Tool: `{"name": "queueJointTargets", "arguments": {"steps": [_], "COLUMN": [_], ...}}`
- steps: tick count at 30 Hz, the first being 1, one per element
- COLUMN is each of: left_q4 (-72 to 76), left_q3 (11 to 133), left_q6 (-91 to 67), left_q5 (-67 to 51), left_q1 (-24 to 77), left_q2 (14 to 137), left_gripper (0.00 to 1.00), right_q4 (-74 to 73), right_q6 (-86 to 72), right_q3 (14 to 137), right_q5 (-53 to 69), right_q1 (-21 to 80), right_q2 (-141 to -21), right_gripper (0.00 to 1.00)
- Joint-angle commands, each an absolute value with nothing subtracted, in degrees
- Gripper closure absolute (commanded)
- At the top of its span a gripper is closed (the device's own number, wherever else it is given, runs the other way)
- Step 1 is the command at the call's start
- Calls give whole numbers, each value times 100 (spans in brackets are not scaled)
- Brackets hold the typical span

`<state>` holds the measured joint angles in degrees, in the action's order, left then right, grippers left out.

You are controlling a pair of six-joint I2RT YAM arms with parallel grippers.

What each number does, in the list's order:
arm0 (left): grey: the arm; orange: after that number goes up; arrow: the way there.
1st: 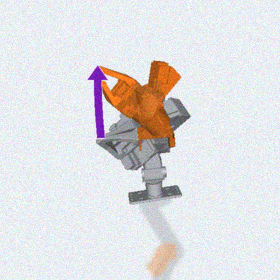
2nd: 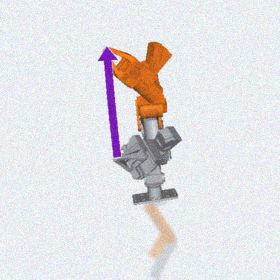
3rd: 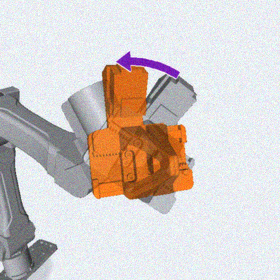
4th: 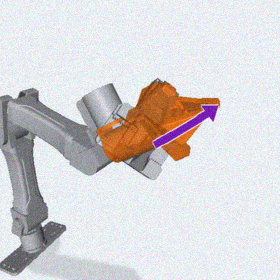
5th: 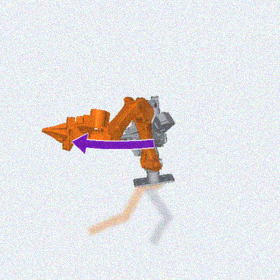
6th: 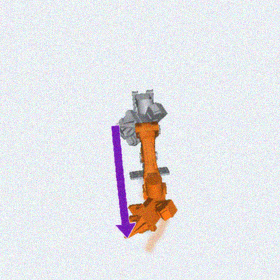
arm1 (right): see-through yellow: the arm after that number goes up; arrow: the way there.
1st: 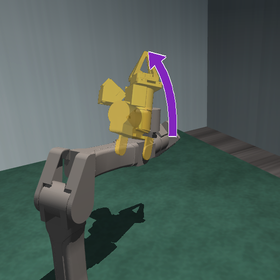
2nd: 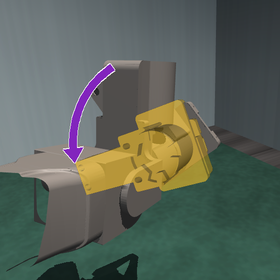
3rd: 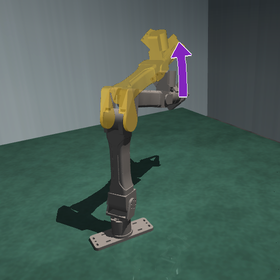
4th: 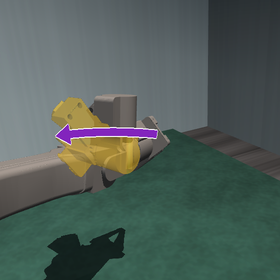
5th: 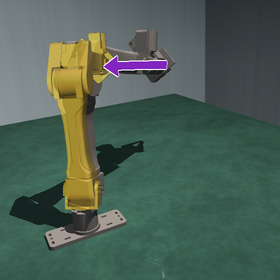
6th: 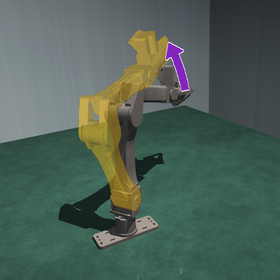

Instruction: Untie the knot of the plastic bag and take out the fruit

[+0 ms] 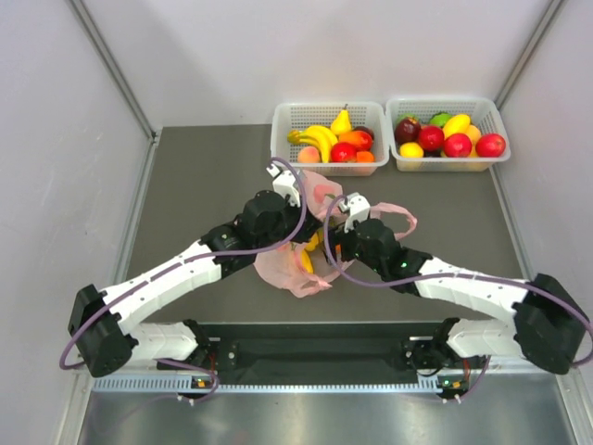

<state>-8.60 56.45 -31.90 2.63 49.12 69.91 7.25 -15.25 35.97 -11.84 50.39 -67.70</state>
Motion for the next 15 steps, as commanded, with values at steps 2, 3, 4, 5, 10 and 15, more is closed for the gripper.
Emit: {"name": "queueJointTargets", "arguments": {"steps": [2,3,4,5,10,15], "left_q4": [-536,-493,-475,-457,-378,-290], "left_q3": [5555,5529,5511,5476,5414,5309], "left_q6": [-3138,-3138,-3138,-3138,-3173,-3199], "left_q5": [343,334,325,290,185,141], "left_q1": [4852,4843,4851,4843,4834,4834], "left_q2": [6741,6733,6706,6706,6706,6671], "left_gripper": [100,100,100,100,100,100], "right_q4": [2020,2091,2188,2406,2637,2733], "right_q6": [-1801,-1845,-1889,-1942,-2162,-2487], "right_q3": [3638,3682,3683,3683,3911,3981], "right_q5": [-1968,-2064,-2109,-2118,-2206,-2478], "right_q1": [5133,5124,5115,5107,5054,4992], "right_q2": [-7433,-7540,-7637,-7820,-8445,-8964], "right_gripper": [21,21,21,21,22,26]}}
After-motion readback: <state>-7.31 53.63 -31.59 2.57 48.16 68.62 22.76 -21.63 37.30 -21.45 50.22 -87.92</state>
